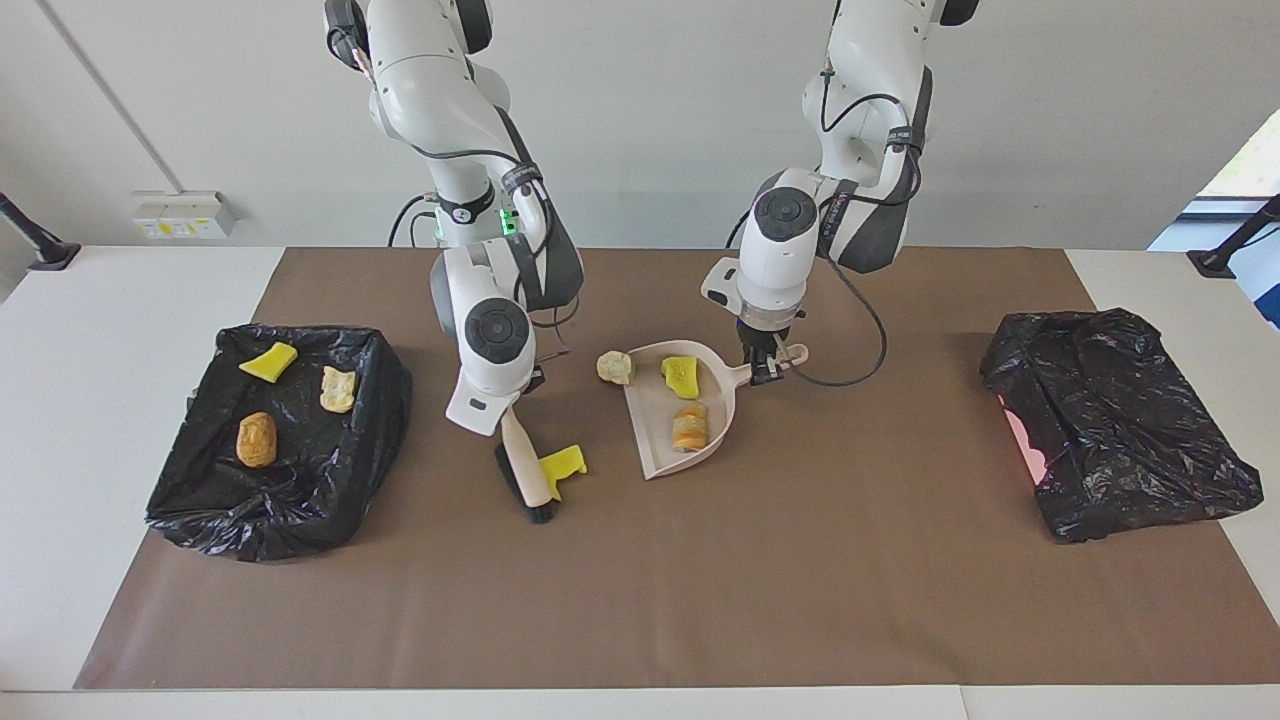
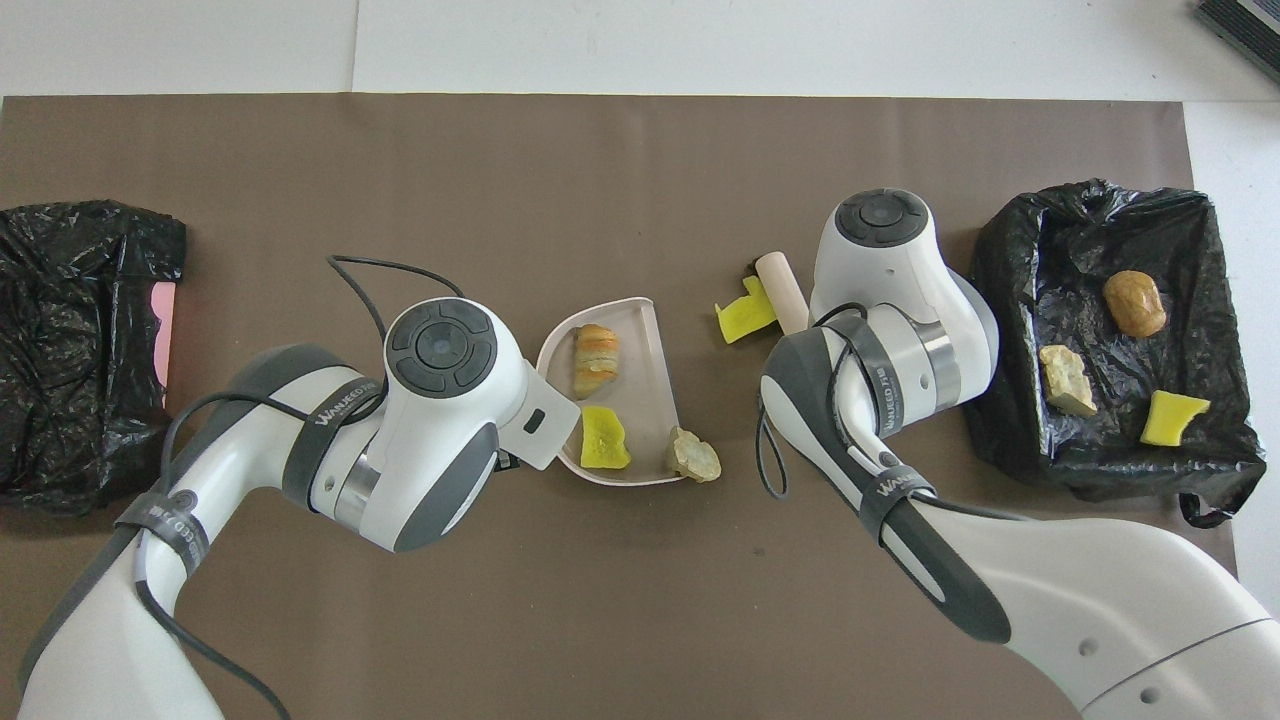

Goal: Sweep and dump trash in bin
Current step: 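Brush the remaining bits into the dustpan held by the left gripper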

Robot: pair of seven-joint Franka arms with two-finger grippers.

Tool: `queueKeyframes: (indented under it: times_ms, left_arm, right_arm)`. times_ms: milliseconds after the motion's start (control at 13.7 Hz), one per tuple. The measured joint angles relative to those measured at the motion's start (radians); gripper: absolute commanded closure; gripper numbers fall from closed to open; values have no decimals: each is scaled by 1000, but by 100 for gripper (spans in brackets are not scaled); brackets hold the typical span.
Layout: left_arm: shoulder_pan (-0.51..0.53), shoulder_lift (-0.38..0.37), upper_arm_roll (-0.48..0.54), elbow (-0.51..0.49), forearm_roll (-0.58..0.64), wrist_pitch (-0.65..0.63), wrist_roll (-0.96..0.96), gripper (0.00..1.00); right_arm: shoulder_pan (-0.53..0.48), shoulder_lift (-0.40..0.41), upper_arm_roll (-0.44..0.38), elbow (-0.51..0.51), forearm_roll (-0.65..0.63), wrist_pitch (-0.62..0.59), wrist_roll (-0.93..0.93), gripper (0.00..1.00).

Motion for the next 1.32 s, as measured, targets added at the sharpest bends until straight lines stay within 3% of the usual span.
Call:
queueKeyframes:
  times_ms: [512,951,1097,1316]
  left_arm:
    - [3,-1,2,0,0,0,0,100]
    - [10,-1,2,0,0,0,3,100]
    - [22,-1,3,0,0,0,7,100]
    - [40,-1,3,-1,0,0,42,100]
  right_arm:
    - [136,-89,10,-144,433,55,64,100]
    - [248,-100,13,-79,459,130,615,100]
    - [247,-125,8,-38,459,92,652,100]
    - [171,-214,-7,-28,404,-95,579,100]
